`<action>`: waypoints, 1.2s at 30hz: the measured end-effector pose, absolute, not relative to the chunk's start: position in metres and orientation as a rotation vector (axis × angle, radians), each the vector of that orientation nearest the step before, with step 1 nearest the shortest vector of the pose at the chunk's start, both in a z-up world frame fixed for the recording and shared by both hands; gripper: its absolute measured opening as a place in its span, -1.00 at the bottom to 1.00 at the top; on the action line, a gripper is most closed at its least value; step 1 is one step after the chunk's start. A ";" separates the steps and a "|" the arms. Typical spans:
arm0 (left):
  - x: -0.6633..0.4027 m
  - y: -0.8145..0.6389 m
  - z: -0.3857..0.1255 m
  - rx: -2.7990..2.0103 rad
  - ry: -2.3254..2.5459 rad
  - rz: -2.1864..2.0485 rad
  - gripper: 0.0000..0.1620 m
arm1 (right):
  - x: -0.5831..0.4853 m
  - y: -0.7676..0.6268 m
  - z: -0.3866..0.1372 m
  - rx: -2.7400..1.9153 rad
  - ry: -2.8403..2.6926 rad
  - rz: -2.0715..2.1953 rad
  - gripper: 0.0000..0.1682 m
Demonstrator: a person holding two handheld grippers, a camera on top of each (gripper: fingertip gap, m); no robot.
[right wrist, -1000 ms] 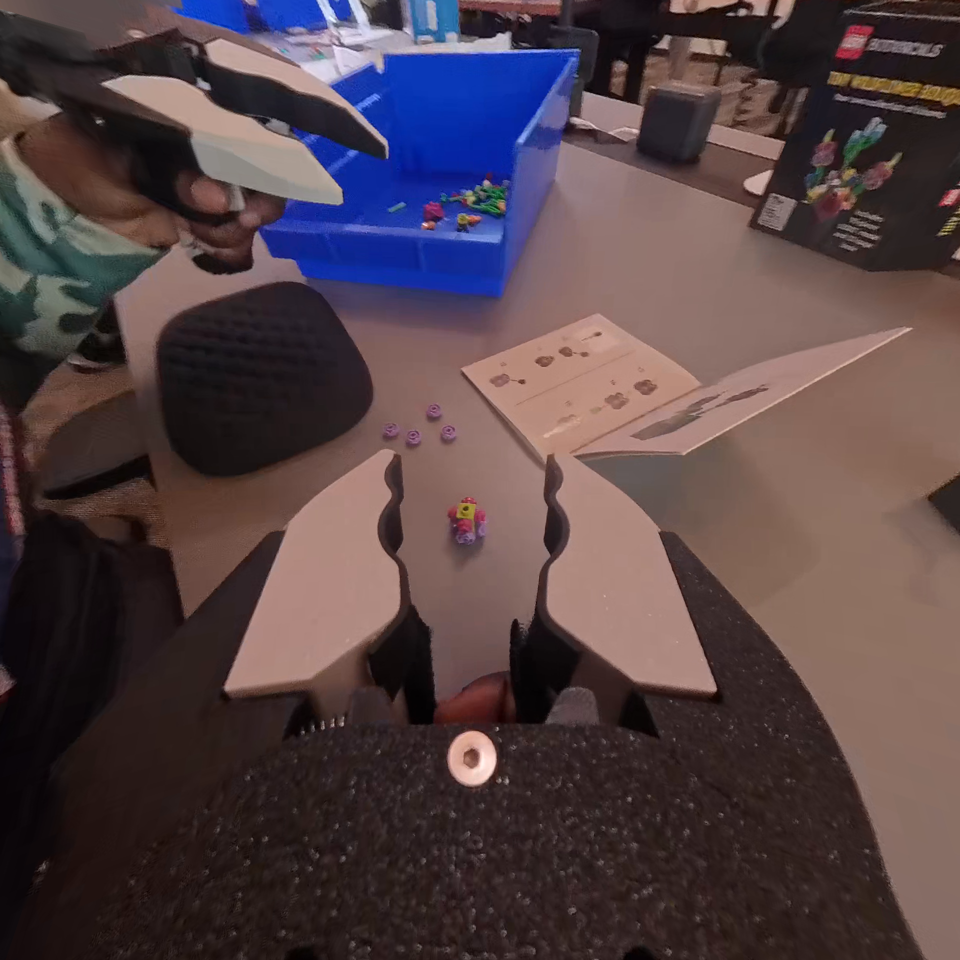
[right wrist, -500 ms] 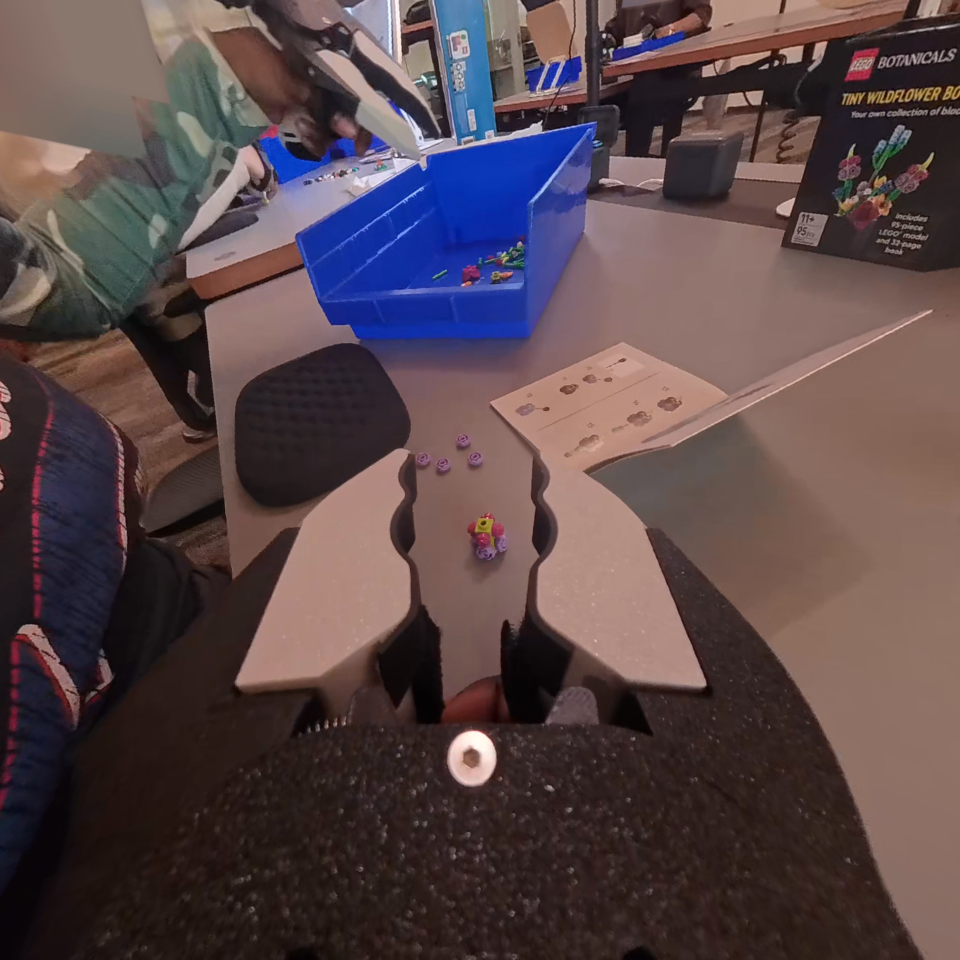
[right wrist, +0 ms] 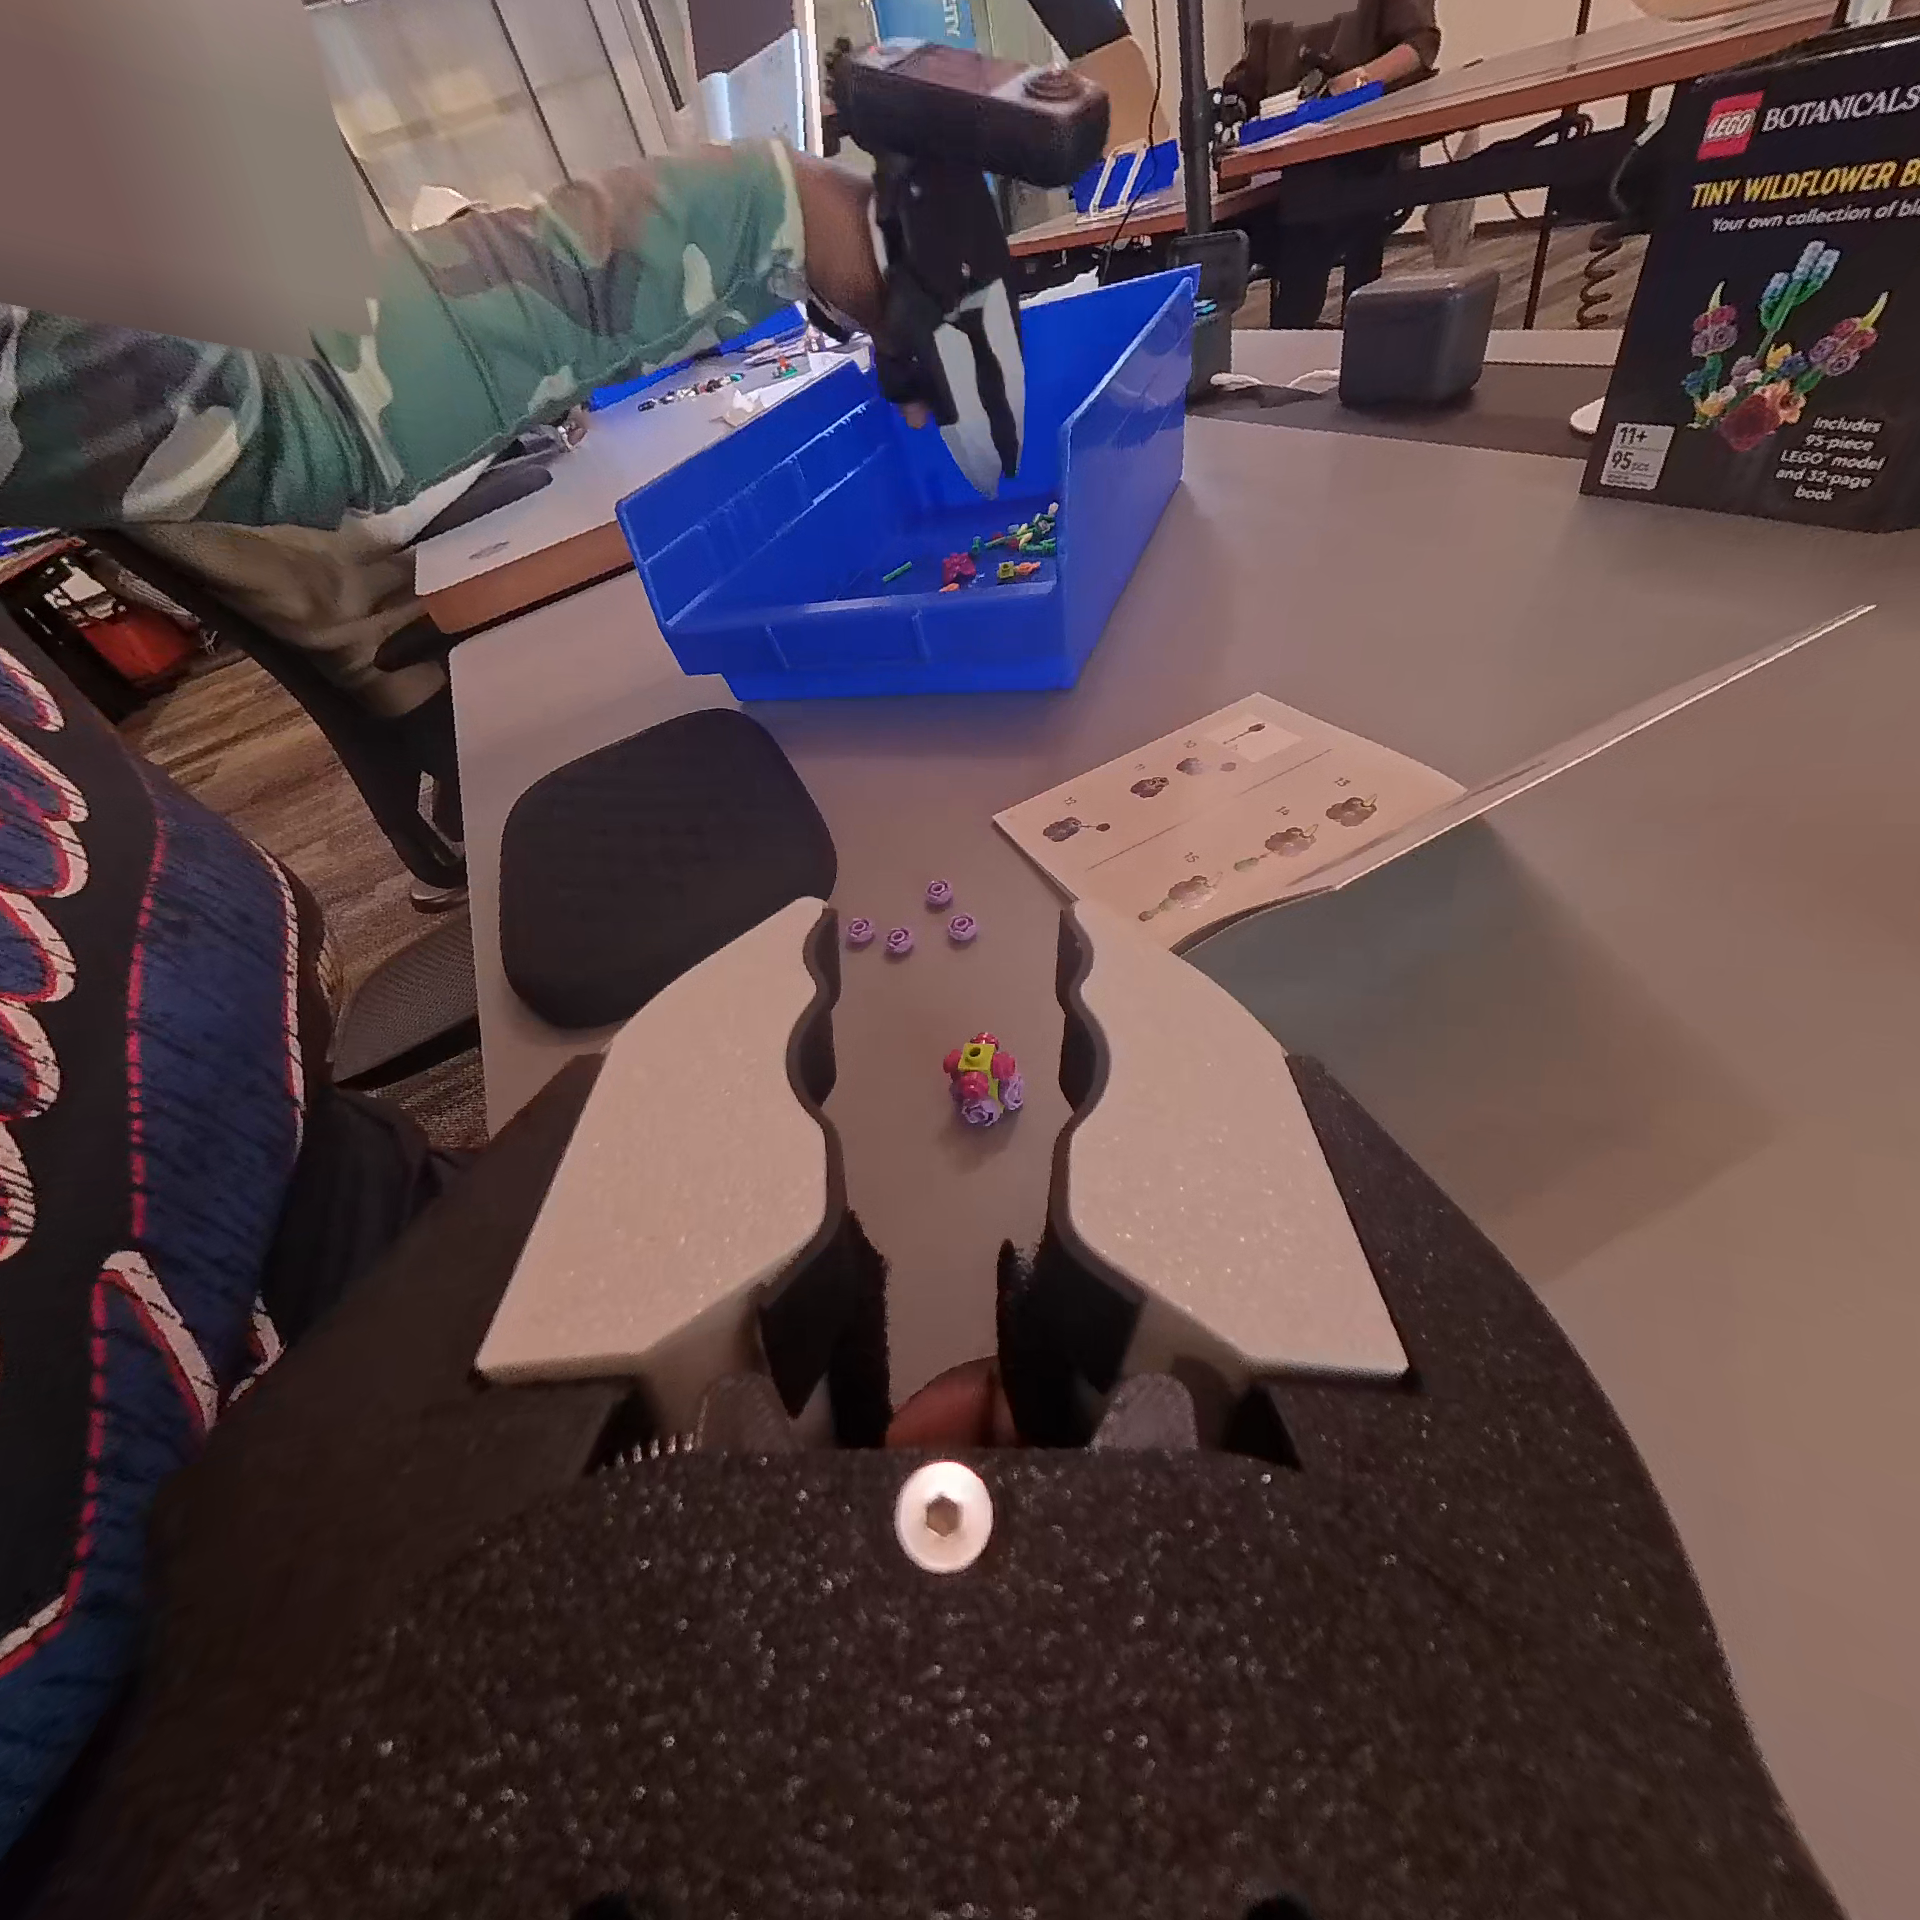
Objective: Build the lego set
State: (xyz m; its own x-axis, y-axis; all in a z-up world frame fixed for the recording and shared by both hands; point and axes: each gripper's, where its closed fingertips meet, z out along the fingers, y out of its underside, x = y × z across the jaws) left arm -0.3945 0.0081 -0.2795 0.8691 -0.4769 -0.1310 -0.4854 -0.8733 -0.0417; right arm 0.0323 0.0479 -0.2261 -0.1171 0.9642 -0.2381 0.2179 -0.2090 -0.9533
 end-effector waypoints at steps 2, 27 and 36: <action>-0.401 0.013 -0.286 -2.989 0.776 0.225 -0.80 | 0.033 0.048 -0.225 -1.458 -1.350 1.390 -0.52; -0.404 0.009 -0.302 -2.846 1.066 0.279 -0.84 | 0.034 0.051 -0.223 -1.466 -1.319 1.414 -0.54; -0.398 0.015 -0.304 -2.693 1.338 0.247 -0.83 | 0.033 0.050 -0.225 -1.471 -1.335 1.392 -0.54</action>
State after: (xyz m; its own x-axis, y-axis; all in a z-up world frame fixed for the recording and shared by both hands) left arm -0.3981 0.0149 -0.3036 0.5947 -0.7786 -0.2003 -0.7988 -0.6003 -0.0383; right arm 0.0327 0.0504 -0.2251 -0.1093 0.9622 -0.2495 0.2089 -0.2232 -0.9521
